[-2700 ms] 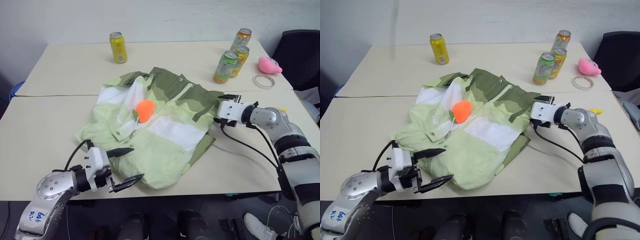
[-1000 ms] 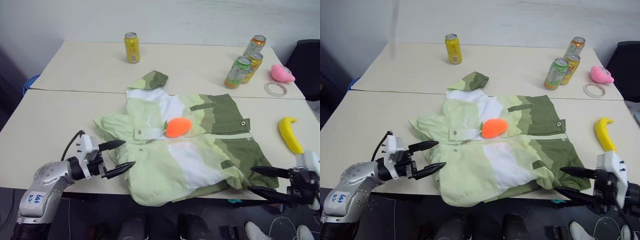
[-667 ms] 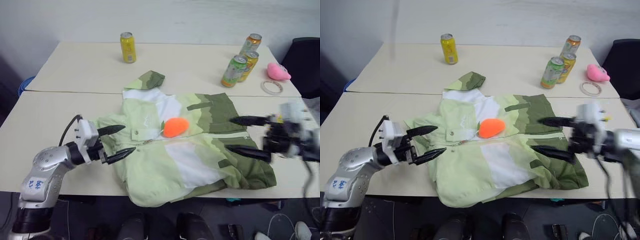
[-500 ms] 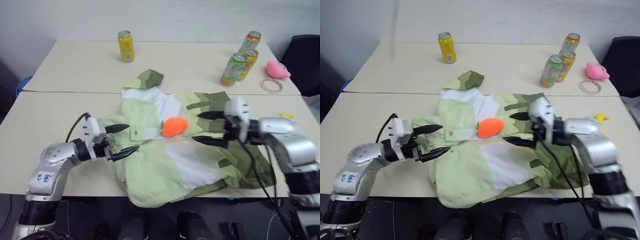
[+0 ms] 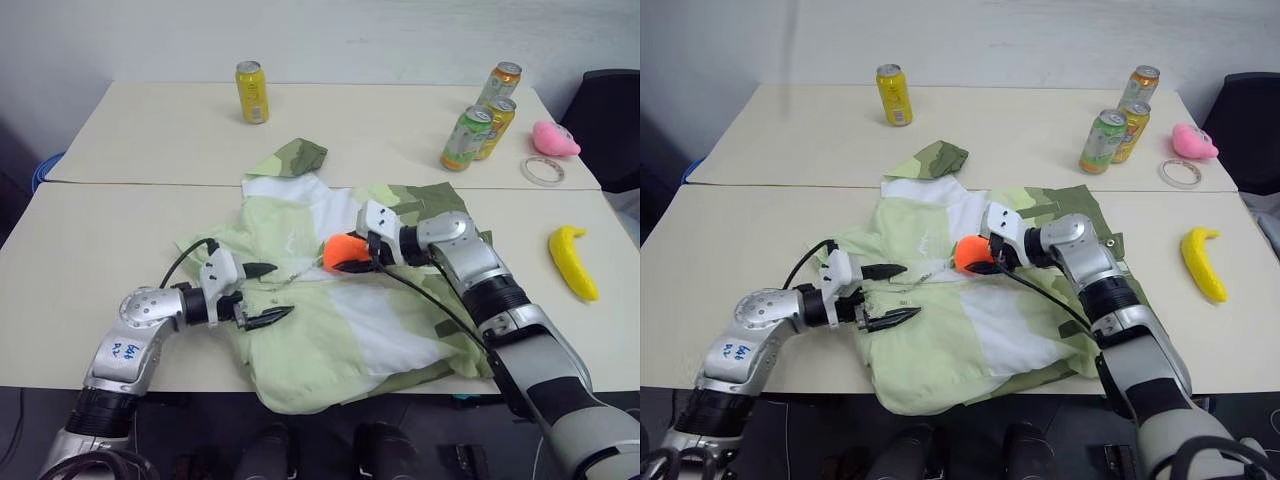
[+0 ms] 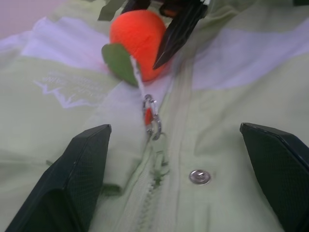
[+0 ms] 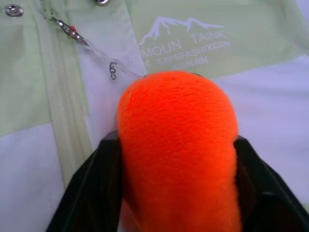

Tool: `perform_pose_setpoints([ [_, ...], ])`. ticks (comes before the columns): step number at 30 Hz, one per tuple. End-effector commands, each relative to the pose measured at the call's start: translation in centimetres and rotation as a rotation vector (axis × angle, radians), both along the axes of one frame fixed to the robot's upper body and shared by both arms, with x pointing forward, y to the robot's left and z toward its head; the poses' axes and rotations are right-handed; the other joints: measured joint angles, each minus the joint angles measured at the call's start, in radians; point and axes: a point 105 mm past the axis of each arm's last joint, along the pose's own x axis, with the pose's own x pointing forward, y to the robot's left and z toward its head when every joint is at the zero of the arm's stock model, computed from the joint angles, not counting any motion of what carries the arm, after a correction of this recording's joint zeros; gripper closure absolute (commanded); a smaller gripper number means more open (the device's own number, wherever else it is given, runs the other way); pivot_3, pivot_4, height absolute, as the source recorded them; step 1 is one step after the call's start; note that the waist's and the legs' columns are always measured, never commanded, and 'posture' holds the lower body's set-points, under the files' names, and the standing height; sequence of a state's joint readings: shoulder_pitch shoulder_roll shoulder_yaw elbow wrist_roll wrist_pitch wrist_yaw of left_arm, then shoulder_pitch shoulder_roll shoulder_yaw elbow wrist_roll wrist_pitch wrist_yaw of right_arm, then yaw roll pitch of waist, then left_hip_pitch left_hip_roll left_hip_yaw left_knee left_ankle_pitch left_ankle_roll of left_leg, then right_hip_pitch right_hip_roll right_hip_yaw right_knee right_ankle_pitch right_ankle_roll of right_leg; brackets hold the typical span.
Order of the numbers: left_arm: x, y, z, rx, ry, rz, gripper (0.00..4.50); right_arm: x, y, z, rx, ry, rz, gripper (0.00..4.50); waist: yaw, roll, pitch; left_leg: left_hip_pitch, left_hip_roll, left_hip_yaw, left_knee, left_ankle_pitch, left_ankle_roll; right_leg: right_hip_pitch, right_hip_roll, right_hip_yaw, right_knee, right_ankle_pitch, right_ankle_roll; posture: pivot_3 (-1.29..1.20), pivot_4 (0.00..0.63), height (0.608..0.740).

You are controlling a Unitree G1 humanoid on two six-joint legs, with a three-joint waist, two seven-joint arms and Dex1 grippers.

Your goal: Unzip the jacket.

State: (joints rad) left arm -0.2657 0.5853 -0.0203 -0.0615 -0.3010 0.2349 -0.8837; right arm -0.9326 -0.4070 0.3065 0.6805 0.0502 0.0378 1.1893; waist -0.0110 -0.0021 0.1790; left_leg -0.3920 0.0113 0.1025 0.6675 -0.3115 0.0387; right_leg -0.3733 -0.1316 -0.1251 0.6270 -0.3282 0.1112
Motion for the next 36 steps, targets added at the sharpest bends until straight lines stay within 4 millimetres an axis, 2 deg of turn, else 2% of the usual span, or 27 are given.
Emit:
perform_pose_setpoints([
  [1, 0.6, 0.0, -0.2, 0.036, -0.010, 0.041, 0.00, -0.6, -1.8, 1.0, 0.014, -0.033, 0.005, 3.07, 0.004, 0.000, 0.000, 0.000, 0.000, 0.000, 0.000, 0.000, 0.000, 0.000, 0.000, 0.000, 0.000, 0.000, 0.000, 0.00, 0.150, 0.740],
  [2, 0.7, 0.1, -0.7, 0.053, 0.013, 0.051, 0.00, -0.8, -2.5, 1.2, 0.012, -0.039, -0.004, 3.37, 0.006, 0.000, 0.000, 0.000, 0.000, 0.000, 0.000, 0.000, 0.000, 0.000, 0.000, 0.000, 0.000, 0.000, 0.000, 0.00, 0.150, 0.740],
  [6, 0.2, 0.5, -3.3, 0.114, 0.127, 0.093, 0.00, -2.2, -8.7, 1.5, -0.039, -0.048, -0.140, 4.16, 0.019, 0.000, 0.000, 0.000, -0.002, -0.002, 0.000, 0.000, 0.000, 0.001, -0.002, 0.003, 0.000, 0.000, 0.000, 0.00, 0.150, 0.740],
  [7, 0.1, 0.5, -3.5, 0.111, 0.141, 0.105, 0.00, -2.4, -9.5, 1.5, -0.043, -0.048, -0.163, 4.17, 0.020, 0.000, 0.000, 0.000, -0.002, -0.002, 0.000, 0.000, 0.001, 0.001, -0.002, 0.004, -0.001, 0.000, 0.000, 0.00, 0.150, 0.740],
  [13, -0.5, 1.6, -5.1, 0.131, 0.237, 0.160, 0.00, -3.2, -18.8, 1.8, -0.095, -0.078, -0.517, 4.17, 0.009, 0.000, 0.000, 0.005, 0.001, -0.002, 0.000, 0.000, -0.001, 0.007, -0.003, 0.007, -0.003, 0.000, 0.000, 0.00, 0.150, 0.740],
  [18, -0.7, 2.5, -5.9, 0.133, 0.270, 0.196, 0.00, -3.3, -28.3, 3.8, -0.096, -0.245, -0.947, 4.17, 0.007, 0.002, -0.001, 0.007, 0.002, 0.001, -0.001, 0.000, -0.002, 0.007, -0.003, 0.010, -0.003, 0.000, 0.000, 0.00, 0.150, 0.740],
  [22, -0.7, 3.1, -6.2, 0.141, 0.277, 0.205, 0.00, -4.1, -33.3, 5.4, -0.093, -0.372, -1.190, 4.17, 0.006, 0.003, -0.002, 0.008, 0.003, 0.003, -0.002, 0.000, -0.003, 0.007, -0.002, 0.012, -0.004, 0.000, 0.000, 0.00, 0.150, 0.740],
  [25, -0.6, 3.5, -6.2, 0.143, 0.270, 0.210, 0.00, -4.4, -35.0, 6.2, -0.051, -0.431, -1.288, 4.17, 0.003, 0.004, -0.002, 0.009, 0.003, 0.004, -0.003, 0.000, -0.003, 0.007, -0.002, 0.013, -0.005, 0.000, 0.000, 0.00, 0.150, 0.740],
  [32, -0.3, 3.1, -5.8, 0.103, 0.234, 0.181, 0.00, -3.7, -35.0, 6.8, 0.098, -0.451, -1.366, 4.18, 0.004, 0.006, -0.003, 0.011, 0.004, 0.007, -0.003, 0.001, -0.003, 0.007, -0.002, 0.017, -0.005, 0.000, 0.000, 0.00, 0.150, 0.740],
  [36, -0.4, 3.3, -6.0, 0.111, 0.239, 0.181, 0.00, -3.7, -35.5, 7.5, 0.080, -0.518, -1.410, 4.18, 0.010, 0.006, -0.003, 0.011, 0.003, 0.008, -0.003, 0.000, -0.003, 0.006, -0.003, 0.017, -0.005, 0.000, 0.000, 0.00, 0.150, 0.740],
])
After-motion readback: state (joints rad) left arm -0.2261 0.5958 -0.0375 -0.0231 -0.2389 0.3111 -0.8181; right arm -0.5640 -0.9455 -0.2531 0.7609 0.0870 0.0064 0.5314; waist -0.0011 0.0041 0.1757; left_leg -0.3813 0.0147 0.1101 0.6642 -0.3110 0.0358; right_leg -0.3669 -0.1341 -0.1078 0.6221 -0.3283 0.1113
